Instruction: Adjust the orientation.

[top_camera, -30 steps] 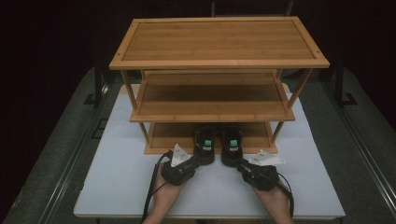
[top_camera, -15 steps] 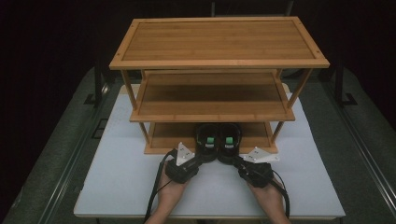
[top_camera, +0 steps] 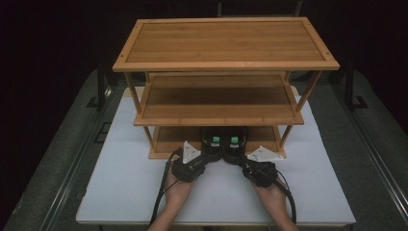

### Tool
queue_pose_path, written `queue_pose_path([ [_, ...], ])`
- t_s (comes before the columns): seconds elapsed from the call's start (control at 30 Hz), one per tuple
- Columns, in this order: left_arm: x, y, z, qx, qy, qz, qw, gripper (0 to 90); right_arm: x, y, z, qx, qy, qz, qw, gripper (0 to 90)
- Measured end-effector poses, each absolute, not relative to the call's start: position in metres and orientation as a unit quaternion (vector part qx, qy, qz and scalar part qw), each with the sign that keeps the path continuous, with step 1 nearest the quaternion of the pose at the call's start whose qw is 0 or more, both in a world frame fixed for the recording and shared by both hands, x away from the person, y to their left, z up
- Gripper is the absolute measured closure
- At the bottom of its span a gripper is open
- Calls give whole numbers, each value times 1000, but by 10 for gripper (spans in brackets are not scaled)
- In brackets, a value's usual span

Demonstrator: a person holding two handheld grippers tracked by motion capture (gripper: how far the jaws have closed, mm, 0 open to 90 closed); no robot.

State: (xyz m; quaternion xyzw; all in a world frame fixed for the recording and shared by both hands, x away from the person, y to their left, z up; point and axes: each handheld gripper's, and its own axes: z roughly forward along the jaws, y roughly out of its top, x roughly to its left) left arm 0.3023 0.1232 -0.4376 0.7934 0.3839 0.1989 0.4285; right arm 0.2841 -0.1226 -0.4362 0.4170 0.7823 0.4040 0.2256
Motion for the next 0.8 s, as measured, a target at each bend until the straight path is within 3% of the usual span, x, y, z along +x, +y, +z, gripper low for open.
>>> queue_pose_path([
  [0.8, 317, 122, -440, 783, 399, 196, 435, 738, 298, -121, -440, 428, 771, 410, 232, 727],
])
